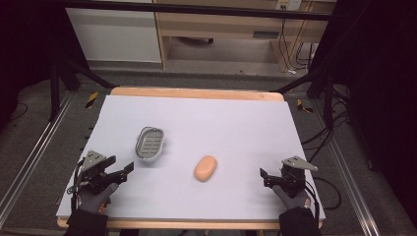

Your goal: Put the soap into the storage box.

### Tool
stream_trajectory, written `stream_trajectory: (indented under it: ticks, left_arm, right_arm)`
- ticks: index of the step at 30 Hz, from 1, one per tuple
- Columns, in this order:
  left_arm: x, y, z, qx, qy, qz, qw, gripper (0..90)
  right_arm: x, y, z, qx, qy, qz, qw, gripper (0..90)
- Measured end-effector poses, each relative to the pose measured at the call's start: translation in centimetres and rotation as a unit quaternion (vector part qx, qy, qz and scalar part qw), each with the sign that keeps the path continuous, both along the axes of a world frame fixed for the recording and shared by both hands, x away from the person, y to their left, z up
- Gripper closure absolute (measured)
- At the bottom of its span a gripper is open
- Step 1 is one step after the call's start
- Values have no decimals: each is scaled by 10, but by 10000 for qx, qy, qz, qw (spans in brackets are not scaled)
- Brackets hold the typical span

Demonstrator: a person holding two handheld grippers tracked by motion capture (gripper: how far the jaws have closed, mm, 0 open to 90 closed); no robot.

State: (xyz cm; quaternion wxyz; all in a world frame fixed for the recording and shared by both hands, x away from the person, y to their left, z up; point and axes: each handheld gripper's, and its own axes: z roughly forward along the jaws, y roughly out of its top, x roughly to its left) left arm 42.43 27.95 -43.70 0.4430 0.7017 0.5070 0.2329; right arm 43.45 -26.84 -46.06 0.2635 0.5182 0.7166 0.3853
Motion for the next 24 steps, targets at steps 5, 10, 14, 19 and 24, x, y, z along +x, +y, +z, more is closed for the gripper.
stream_trajectory:
  ticks: [5,10,14,19,24]
  left_arm:
    - [1,-8,2,24,-18,-45,10000,240]
    - [0,-14,3,52,-41,-121,9999,238]
    - [0,-17,3,47,-30,-166,9998,236]
    - [-2,-26,7,84,-52,-262,9996,232]
    - [-2,-34,9,137,-47,-333,9993,229]
  right_arm:
    - [0,0,0,20,-1,7,10000,66]
    - [0,0,1,37,-4,4,10000,66]
    - [0,0,1,38,-5,-2,10000,66]
    - [0,0,0,2,-18,10,10000,72]
    - [0,0,0,-22,-16,-20,10000,72]
